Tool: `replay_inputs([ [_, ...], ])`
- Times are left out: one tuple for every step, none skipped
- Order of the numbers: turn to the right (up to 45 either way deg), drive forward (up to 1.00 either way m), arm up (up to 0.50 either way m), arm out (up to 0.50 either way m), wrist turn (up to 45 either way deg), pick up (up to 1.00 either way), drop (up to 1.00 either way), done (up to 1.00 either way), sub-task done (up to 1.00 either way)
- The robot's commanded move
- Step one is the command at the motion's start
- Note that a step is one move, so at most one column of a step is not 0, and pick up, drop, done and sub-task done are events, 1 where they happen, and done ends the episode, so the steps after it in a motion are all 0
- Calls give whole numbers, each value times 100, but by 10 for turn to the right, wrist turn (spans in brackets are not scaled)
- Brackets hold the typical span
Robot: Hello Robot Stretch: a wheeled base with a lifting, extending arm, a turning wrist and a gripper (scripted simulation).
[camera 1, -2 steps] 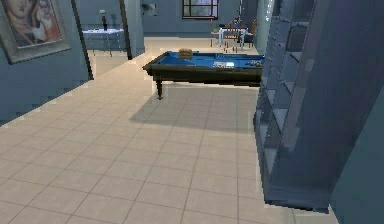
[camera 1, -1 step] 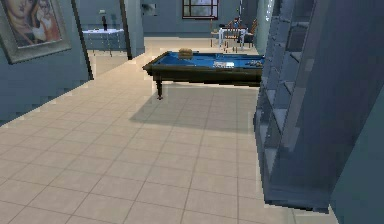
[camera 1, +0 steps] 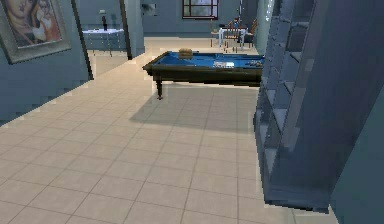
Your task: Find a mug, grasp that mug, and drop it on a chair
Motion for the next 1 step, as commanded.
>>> replay_inputs([
  [0, 0, 0, -34, 0, 0, 0, 0, 0],
])
